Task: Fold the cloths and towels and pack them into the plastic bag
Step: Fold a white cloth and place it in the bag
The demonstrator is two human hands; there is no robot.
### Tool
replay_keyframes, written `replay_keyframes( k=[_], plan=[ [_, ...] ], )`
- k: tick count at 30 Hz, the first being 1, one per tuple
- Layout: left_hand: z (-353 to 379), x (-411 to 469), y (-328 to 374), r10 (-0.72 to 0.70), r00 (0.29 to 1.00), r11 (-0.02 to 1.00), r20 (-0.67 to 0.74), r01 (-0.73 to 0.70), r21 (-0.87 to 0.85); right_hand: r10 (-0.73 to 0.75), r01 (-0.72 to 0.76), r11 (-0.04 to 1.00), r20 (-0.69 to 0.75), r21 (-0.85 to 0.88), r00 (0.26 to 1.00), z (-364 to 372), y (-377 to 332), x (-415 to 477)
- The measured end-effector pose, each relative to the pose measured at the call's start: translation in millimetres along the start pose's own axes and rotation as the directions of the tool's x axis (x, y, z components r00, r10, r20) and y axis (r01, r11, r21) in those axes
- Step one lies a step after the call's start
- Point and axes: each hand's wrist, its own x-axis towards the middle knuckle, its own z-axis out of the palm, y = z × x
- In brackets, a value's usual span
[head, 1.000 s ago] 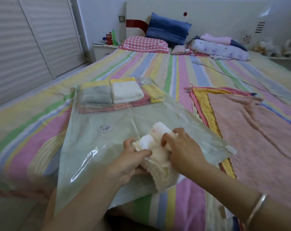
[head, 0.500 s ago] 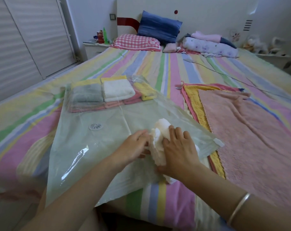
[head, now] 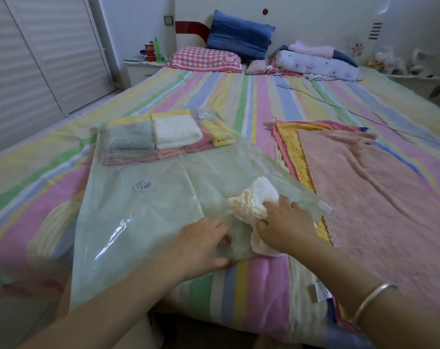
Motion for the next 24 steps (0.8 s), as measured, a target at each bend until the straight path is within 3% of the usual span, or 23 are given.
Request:
replay_keyframes(
  k=[7,10,14,18,22,24],
  plan=[
    [3,-9,7,0.059,0.997,0.996,-0.046,-0.055,0.066,0.027,-0.035,0.99,-0.061,-0.138,0.998,30,-11,-1],
    [14,-14,21,0.046,0.997,0.994,-0.062,-0.039,0.104,0.009,-0.014,0.999,-0.118,-0.041,0.993,27,-5,4],
    [21,-16,8,0.03,0.993,0.998,-0.116,-0.035,-0.043,0.004,0.011,0.986,-0.088,0.166,0.996,12,20,10],
    [19,-18,-10,0.159,0.962,0.986,-0.221,-0.165,-0.008,0.076,0.032,0.785,-0.146,0.618,0.986,-3,30,-6],
    [25,-23,-10,0.158,0.963,0.987,-0.216,-0.162,0.0,0.005,0.19,0.804,-0.326,0.564,0.945,2,20,-33],
    [23,-23,-11,0.144,0.969,0.989,-0.202,-0.149,-0.011,-0.015,0.217,0.806,-0.347,0.551,0.938,7,20,-39]
  ],
)
